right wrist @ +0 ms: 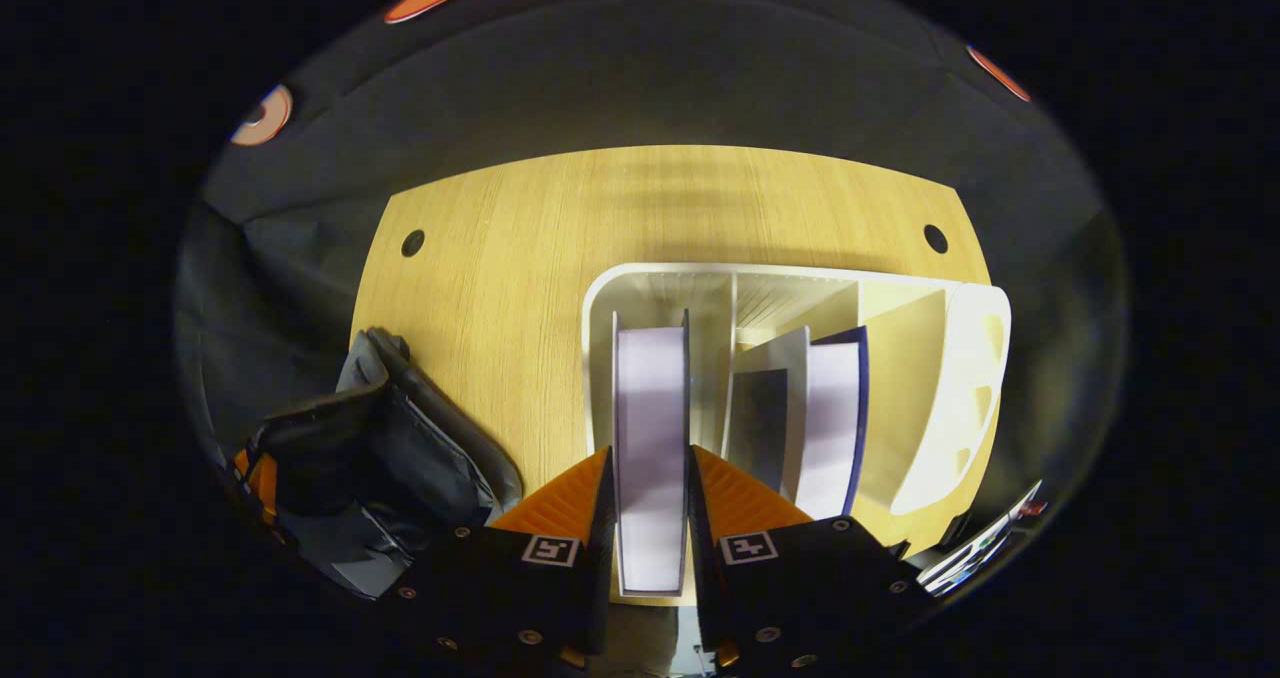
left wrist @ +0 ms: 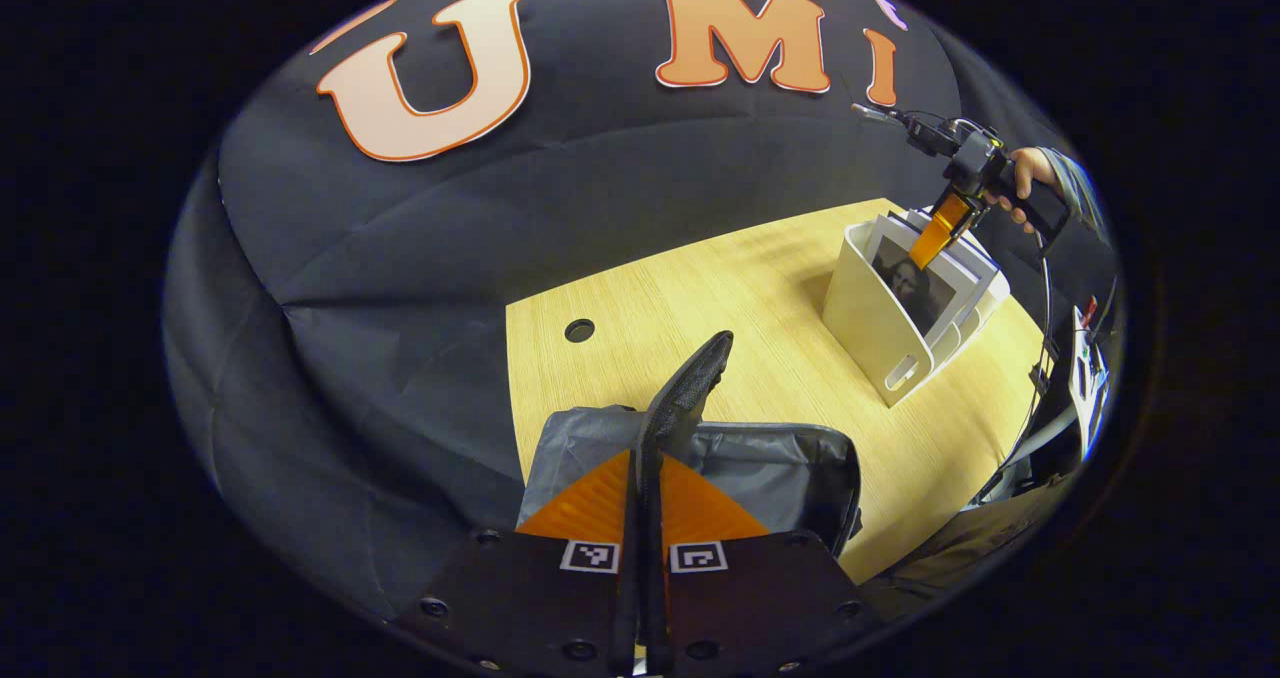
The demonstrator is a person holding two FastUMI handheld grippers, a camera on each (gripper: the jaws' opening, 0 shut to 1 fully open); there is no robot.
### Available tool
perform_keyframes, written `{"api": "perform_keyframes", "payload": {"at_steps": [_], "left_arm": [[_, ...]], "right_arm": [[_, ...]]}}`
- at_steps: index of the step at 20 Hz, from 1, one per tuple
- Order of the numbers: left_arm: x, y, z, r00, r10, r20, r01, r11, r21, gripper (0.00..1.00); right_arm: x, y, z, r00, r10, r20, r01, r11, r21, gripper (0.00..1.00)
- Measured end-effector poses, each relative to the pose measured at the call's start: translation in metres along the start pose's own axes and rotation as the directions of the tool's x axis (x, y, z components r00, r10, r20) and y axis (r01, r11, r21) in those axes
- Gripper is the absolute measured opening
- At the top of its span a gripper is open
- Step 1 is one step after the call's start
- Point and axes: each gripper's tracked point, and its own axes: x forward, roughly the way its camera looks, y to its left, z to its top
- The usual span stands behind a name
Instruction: Open the schoolbag, grab two books from the bookshelf and put them into the schoolbag.
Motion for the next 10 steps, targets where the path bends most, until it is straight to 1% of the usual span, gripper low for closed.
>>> {"api": "perform_keyframes", "payload": {"at_steps": [1,2,5,8,10], "left_arm": [[0.000,-0.001,0.000,1.000,-0.001,0.001,0.001,1.000,-0.004,0.05],[-0.001,-0.003,-0.001,1.000,-0.005,-0.002,0.005,1.000,-0.009,0.05],[-0.001,-0.005,-0.002,1.000,-0.006,0.002,0.006,1.000,-0.012,0.05],[0.000,-0.007,-0.002,1.000,-0.010,0.000,0.010,1.000,-0.011,0.05],[0.001,-0.007,-0.001,1.000,-0.009,-0.001,0.009,1.000,-0.009,0.04]], "right_arm": [[-0.010,0.004,0.002,1.000,0.026,0.016,-0.026,0.999,0.021,0.34],[-0.021,0.006,0.005,0.998,0.049,0.033,-0.050,0.998,0.036,0.34],[-0.054,-0.002,0.003,0.995,0.067,0.070,-0.069,0.997,0.029,0.33],[-0.089,-0.003,-0.001,0.988,0.109,0.108,-0.114,0.993,0.039,0.33],[-0.116,-0.009,-0.006,0.982,0.124,0.139,-0.130,0.991,0.032,0.33]]}}
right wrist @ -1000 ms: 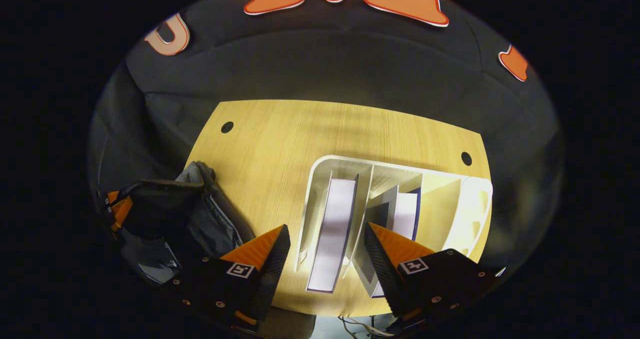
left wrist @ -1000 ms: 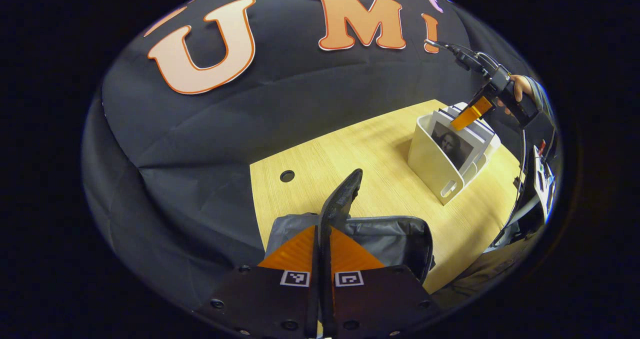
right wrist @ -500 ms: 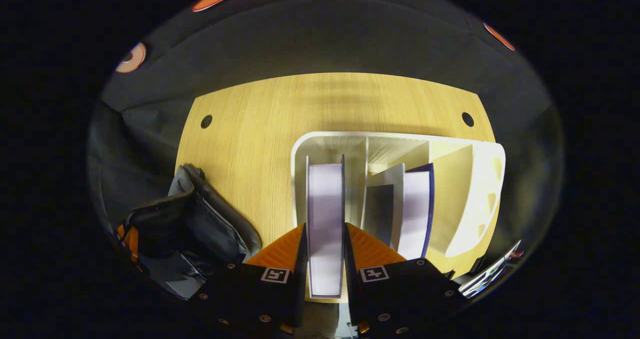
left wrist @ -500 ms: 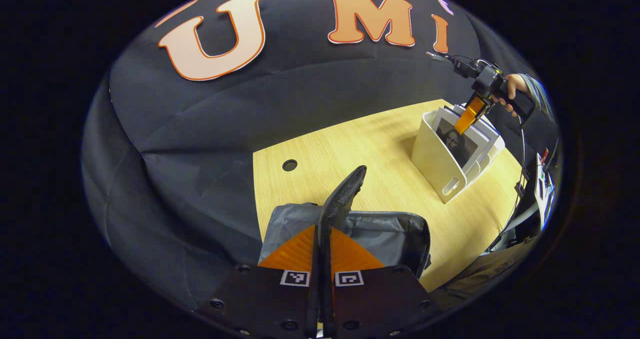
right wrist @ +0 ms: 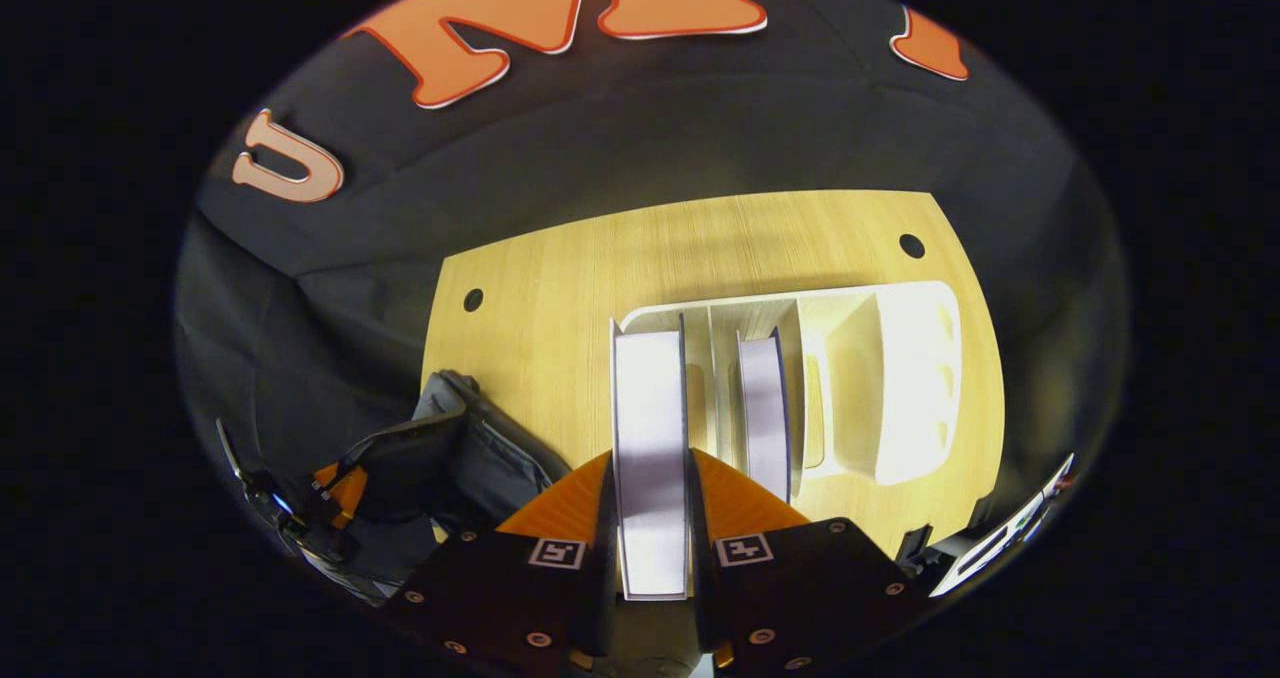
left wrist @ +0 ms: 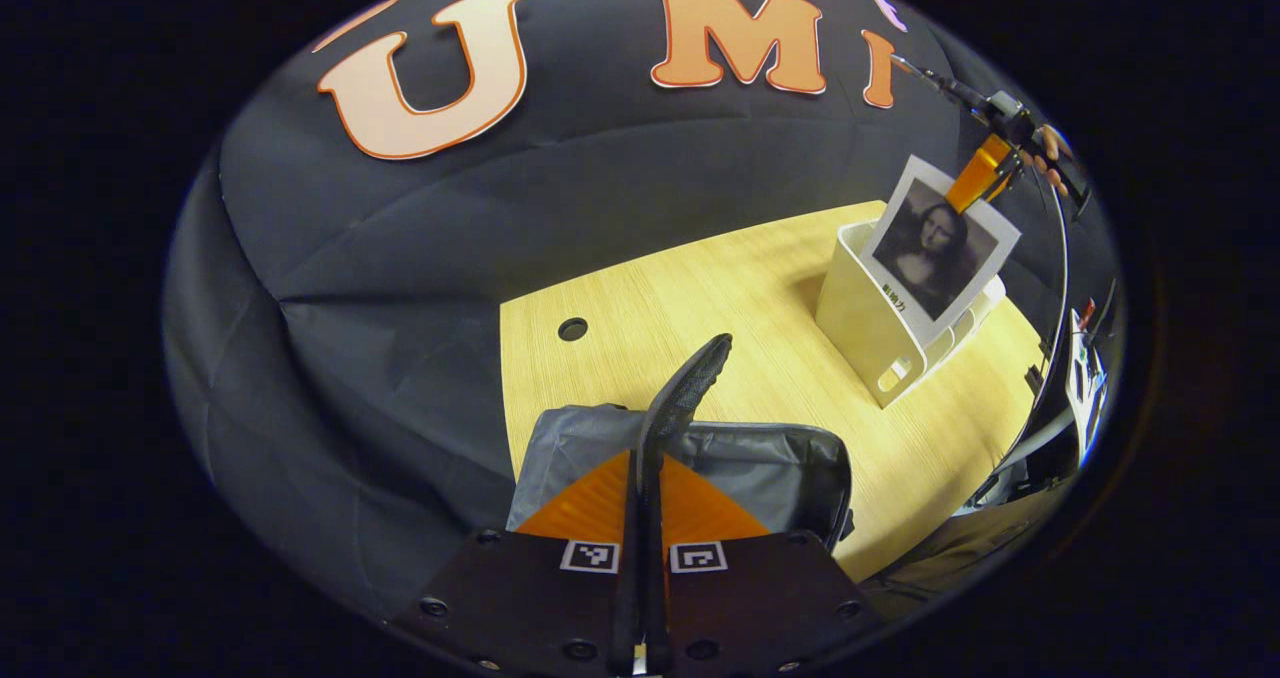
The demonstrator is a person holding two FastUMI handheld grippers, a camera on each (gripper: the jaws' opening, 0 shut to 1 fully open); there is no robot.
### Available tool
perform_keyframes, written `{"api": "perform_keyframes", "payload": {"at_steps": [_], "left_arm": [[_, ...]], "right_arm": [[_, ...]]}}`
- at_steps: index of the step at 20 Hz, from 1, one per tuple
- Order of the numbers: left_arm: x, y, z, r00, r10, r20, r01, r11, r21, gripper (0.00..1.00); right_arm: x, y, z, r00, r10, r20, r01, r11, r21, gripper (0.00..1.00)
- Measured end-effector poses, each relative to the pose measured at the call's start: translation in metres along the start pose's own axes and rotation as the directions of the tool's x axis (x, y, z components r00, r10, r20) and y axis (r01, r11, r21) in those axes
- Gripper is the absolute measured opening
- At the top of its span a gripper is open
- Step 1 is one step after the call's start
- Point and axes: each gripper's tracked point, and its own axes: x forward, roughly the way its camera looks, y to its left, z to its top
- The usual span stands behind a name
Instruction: Open the schoolbag, grab two books from the bookshelf and put them into the schoolbag.
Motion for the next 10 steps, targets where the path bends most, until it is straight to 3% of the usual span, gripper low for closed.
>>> {"api": "perform_keyframes", "payload": {"at_steps": [6,10], "left_arm": [[0.000,-0.004,0.000,1.000,-0.009,0.004,0.009,1.000,-0.004,0.04],[0.002,-0.008,-0.002,1.000,-0.017,0.002,0.017,1.000,-0.016,0.04]], "right_arm": [[-0.051,-0.010,-0.013,0.996,0.047,0.073,-0.051,0.998,0.043,0.31],[-0.060,-0.010,-0.028,0.989,0.085,0.121,-0.098,0.990,0.097,0.31]]}}
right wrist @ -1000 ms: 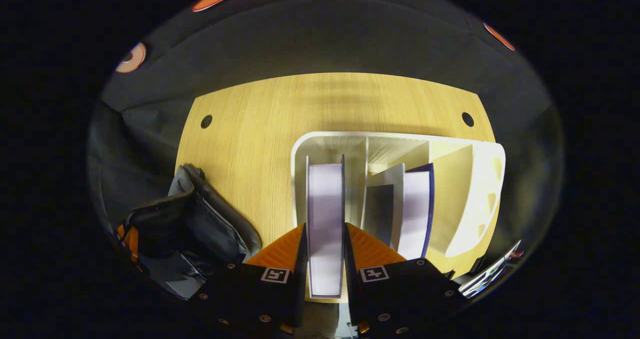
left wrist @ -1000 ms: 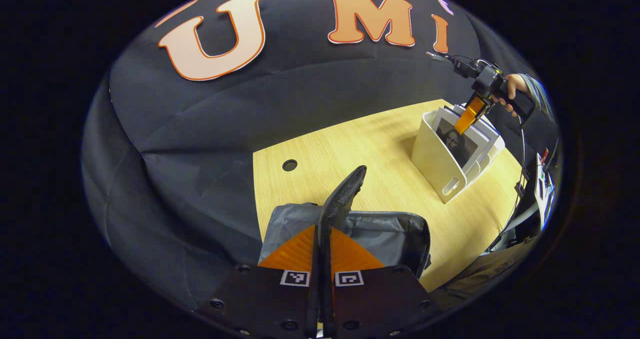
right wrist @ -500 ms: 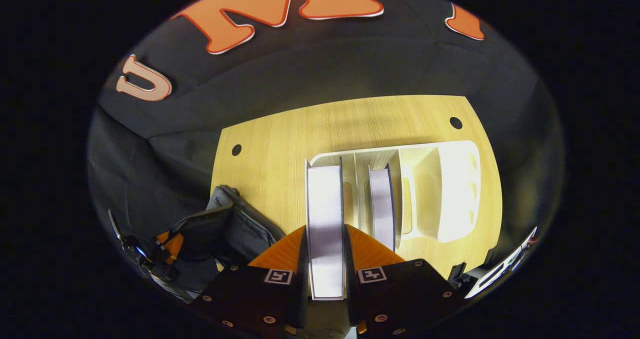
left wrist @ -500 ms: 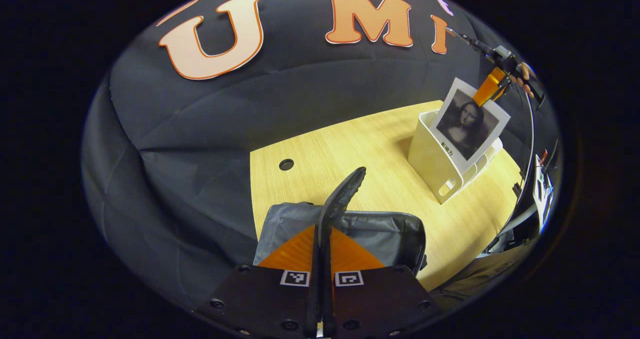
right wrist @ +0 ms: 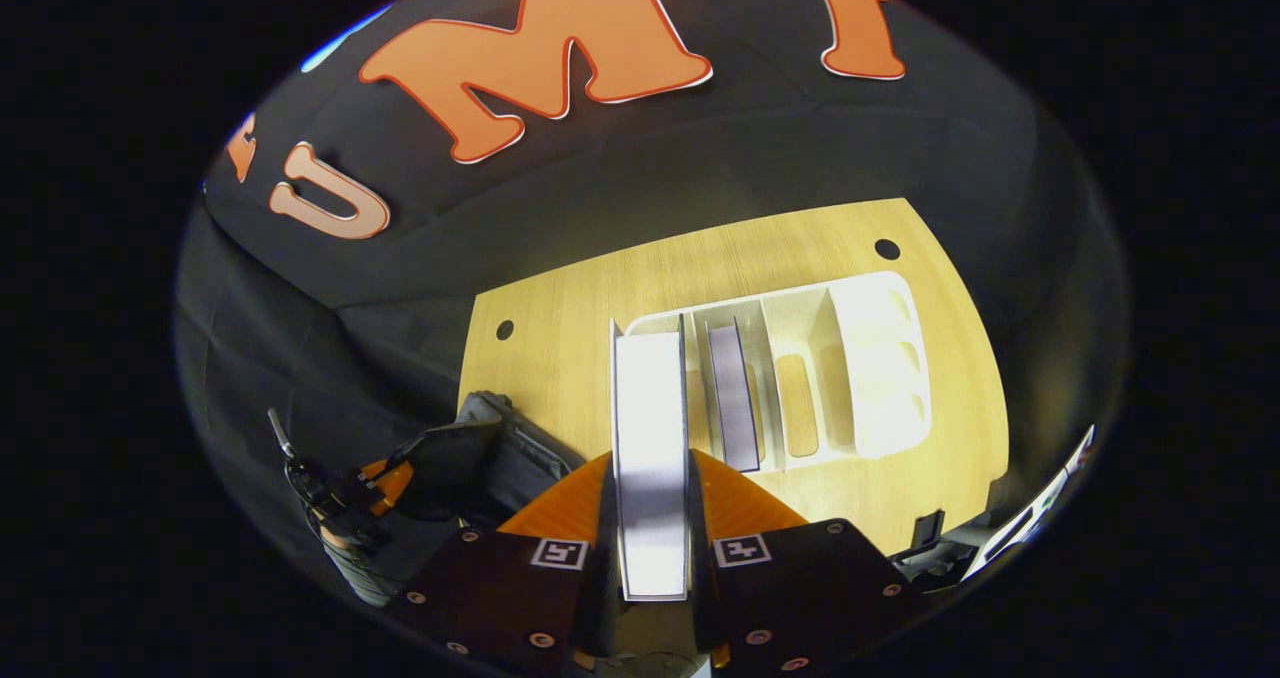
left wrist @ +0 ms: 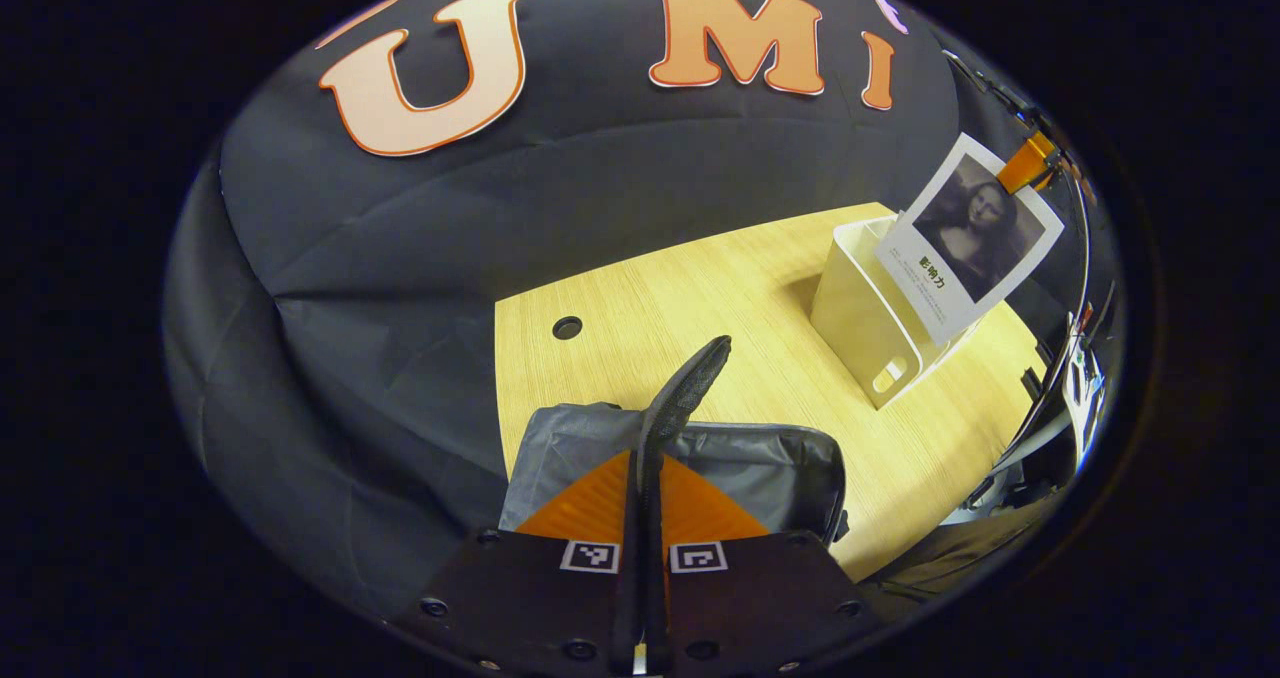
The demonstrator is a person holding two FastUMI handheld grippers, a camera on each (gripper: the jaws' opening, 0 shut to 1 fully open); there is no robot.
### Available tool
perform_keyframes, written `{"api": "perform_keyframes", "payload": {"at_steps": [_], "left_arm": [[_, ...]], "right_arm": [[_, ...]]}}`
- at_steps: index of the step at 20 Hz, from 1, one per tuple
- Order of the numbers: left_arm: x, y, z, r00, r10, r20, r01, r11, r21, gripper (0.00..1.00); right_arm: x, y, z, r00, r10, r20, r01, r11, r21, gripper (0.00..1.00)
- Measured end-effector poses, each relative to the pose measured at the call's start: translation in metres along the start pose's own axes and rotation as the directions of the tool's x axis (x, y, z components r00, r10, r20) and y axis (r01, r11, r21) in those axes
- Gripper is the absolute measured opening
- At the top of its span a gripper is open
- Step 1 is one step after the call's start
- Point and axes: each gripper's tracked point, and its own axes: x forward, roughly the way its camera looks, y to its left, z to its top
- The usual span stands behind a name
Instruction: Open the schoolbag, grab two books from the bookshelf and put them into the schoolbag.
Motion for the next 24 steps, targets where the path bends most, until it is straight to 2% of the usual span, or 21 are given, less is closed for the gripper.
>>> {"api": "perform_keyframes", "payload": {"at_steps": [5,8,11,18,24], "left_arm": [[0.001,-0.005,-0.001,1.000,-0.001,0.005,0.001,1.000,0.001,0.05],[0.003,-0.001,-0.003,0.999,0.042,0.009,-0.042,0.999,0.005,0.04],[0.002,-0.009,-0.005,0.999,0.030,0.018,-0.030,0.999,0.018,0.04],[-0.001,-0.004,-0.010,0.998,0.060,0.031,-0.060,0.998,0.008,0.05],[-0.006,-0.004,-0.011,0.996,0.064,0.055,-0.064,0.998,-0.002,0.04]], "right_arm": [[-0.001,0.009,-0.028,0.996,0.078,0.038,-0.080,0.996,0.044,0.29],[0.007,0.026,-0.051,0.990,0.138,0.013,-0.138,0.988,0.069,0.29],[0.018,0.046,-0.070,0.981,0.191,-0.016,-0.190,0.979,0.078,0.29],[0.044,0.095,-0.096,0.960,0.280,-0.034,-0.276,0.957,0.087,0.29],[0.079,0.126,-0.133,0.943,0.326,-0.059,-0.317,0.939,0.131,0.29]]}}
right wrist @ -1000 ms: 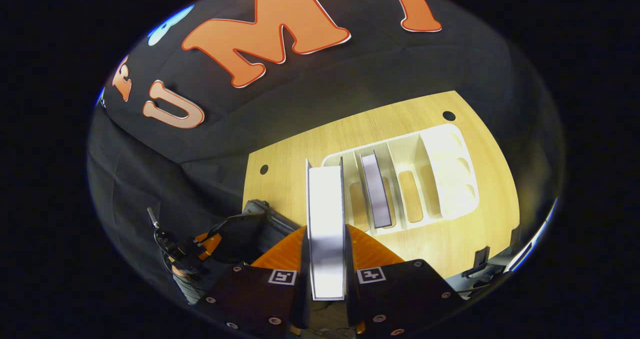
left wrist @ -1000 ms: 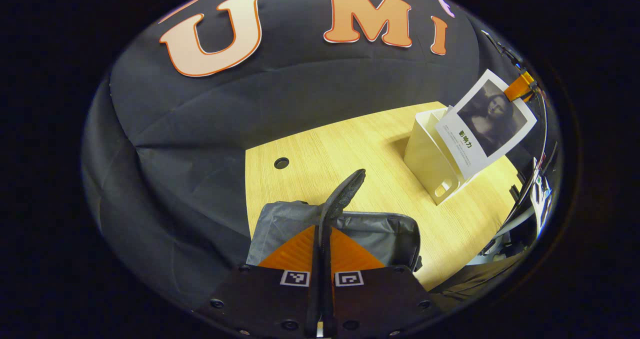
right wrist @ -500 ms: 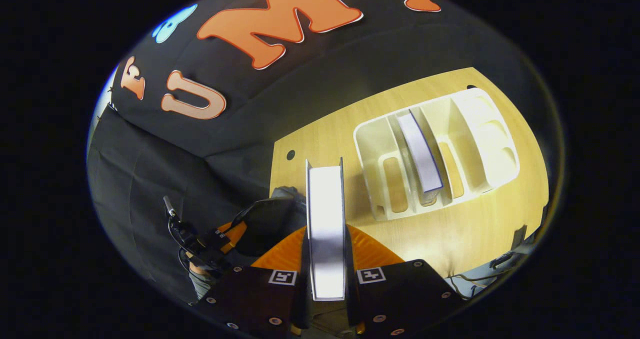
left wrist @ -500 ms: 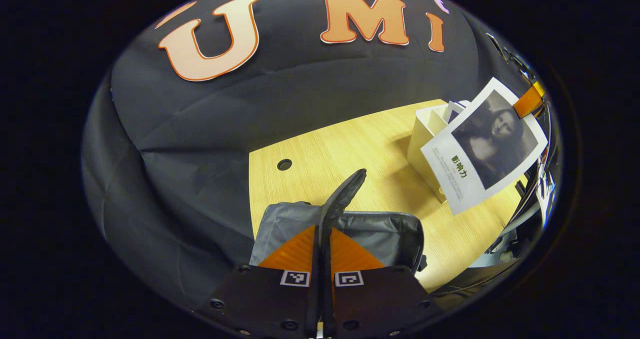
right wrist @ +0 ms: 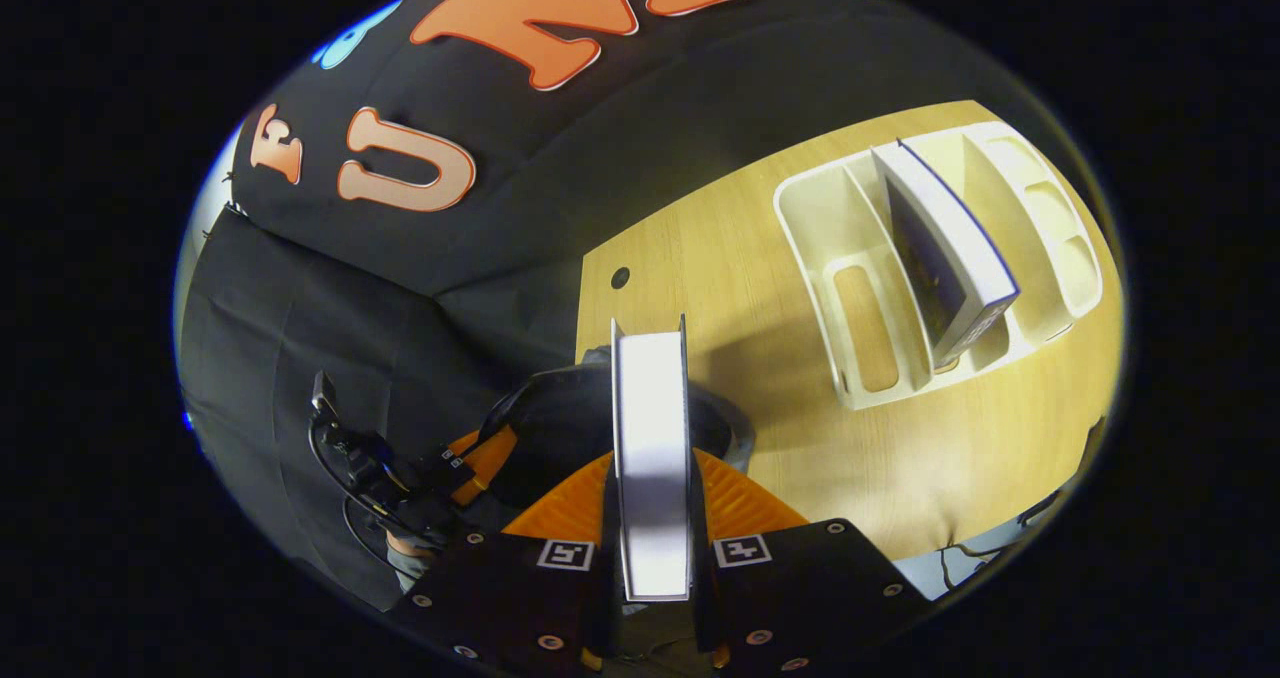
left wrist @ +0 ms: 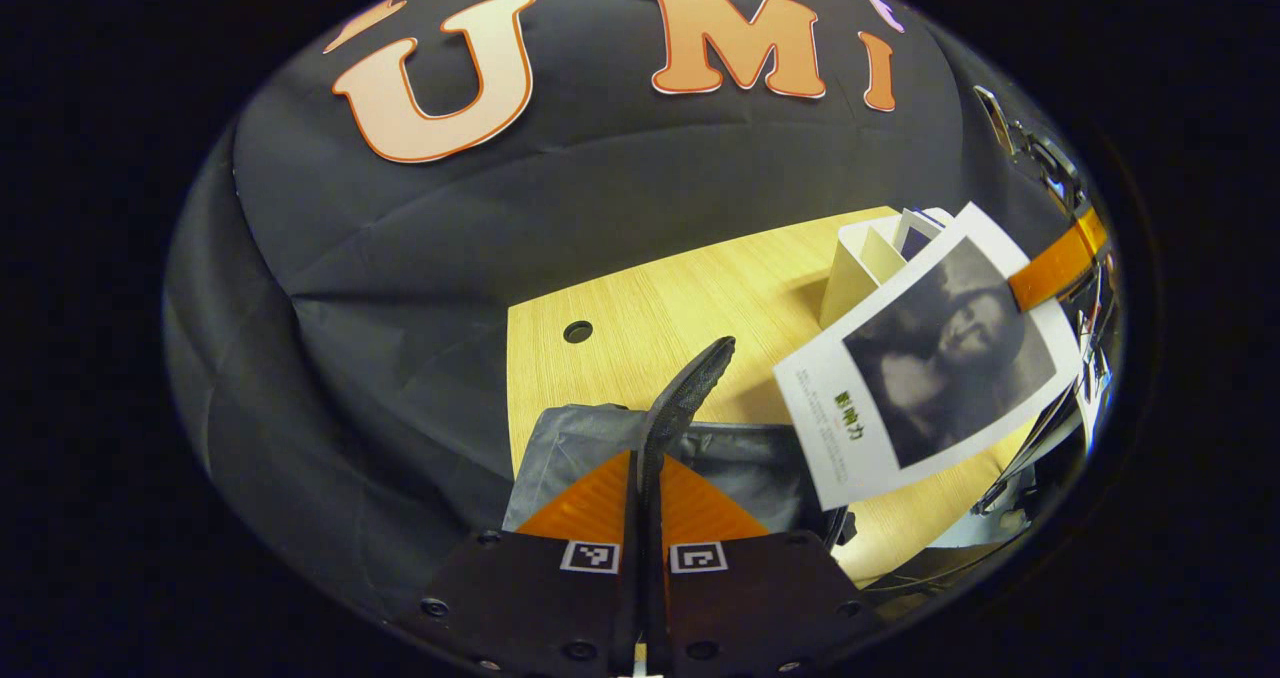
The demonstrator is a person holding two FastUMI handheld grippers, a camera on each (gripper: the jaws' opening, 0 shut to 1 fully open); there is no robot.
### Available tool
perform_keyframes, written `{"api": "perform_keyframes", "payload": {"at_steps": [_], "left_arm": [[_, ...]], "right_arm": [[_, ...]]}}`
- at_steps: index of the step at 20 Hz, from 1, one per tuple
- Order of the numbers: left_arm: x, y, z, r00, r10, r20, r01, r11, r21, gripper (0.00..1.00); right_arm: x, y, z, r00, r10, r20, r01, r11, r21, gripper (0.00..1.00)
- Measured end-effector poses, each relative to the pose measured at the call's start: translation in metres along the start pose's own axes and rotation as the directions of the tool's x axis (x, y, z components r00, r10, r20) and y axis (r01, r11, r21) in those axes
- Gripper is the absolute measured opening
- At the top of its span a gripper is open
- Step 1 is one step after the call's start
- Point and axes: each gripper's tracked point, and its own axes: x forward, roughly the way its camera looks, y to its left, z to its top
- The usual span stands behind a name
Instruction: Open the schoolbag, grab two books from the bookshelf and put them into the schoolbag.
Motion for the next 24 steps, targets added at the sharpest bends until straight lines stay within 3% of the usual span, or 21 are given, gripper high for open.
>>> {"api": "perform_keyframes", "payload": {"at_steps": [6,12,16,24], "left_arm": [[-0.001,-0.003,-0.002,0.999,0.015,0.030,-0.015,1.000,-0.004,0.04],[-0.003,-0.006,-0.004,0.999,0.023,0.048,-0.024,1.000,0.006,0.04],[-0.003,-0.009,-0.005,0.999,0.016,0.051,-0.016,1.000,0.011,0.04],[0.003,-0.023,-0.006,0.999,-0.008,0.043,0.006,0.998,0.055,0.04]], "right_arm": [[0.048,0.020,-0.020,0.996,0.092,-0.004,-0.092,0.992,0.086,0.29],[0.092,0.022,-0.048,0.990,0.139,0.011,-0.140,0.983,0.116,0.29],[0.120,0.015,-0.058,0.976,0.208,0.058,-0.216,0.945,0.244,0.29],[0.170,0.013,-0.077,0.937,0.295,0.185,-0.342,0.880,0.329,0.29]]}}
